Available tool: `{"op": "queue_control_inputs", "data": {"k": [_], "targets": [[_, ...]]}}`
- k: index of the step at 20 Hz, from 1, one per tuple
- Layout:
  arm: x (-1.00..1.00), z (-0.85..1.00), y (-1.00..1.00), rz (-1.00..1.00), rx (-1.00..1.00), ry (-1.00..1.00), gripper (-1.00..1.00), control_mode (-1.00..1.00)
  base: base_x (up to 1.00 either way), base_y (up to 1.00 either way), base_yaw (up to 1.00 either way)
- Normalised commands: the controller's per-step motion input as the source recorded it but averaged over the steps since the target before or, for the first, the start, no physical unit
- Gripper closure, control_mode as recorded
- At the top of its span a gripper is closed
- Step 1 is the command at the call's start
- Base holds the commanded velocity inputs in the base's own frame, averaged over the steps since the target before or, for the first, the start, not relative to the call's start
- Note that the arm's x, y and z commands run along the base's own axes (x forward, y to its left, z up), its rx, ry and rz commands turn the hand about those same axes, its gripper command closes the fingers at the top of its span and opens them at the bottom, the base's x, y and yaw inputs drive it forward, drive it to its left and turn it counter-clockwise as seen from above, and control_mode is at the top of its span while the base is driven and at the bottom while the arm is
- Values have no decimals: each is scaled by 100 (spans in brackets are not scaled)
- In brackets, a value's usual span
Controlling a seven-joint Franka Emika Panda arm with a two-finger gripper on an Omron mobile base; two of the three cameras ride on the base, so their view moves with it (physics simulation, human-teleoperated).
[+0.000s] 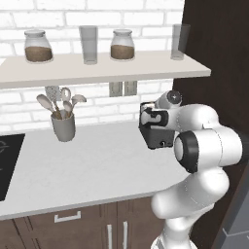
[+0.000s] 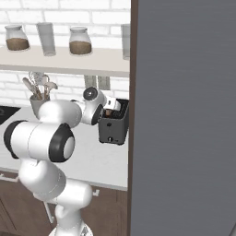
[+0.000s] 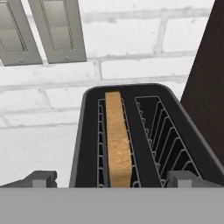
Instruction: Start the toaster. Once the lever pops up, take the bread to the plate on the dining counter.
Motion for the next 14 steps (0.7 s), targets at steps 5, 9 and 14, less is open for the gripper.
{"op": "queue_control_inputs", "data": {"k": [5,9,14], "targets": [[15,-9,0,0,0,0,-100,-100,0,0,0],[11,-10,0,0,0,0,-100,-100,0,0,0],[18,-14,0,0,0,0,-100,-100,0,0,0]]}}
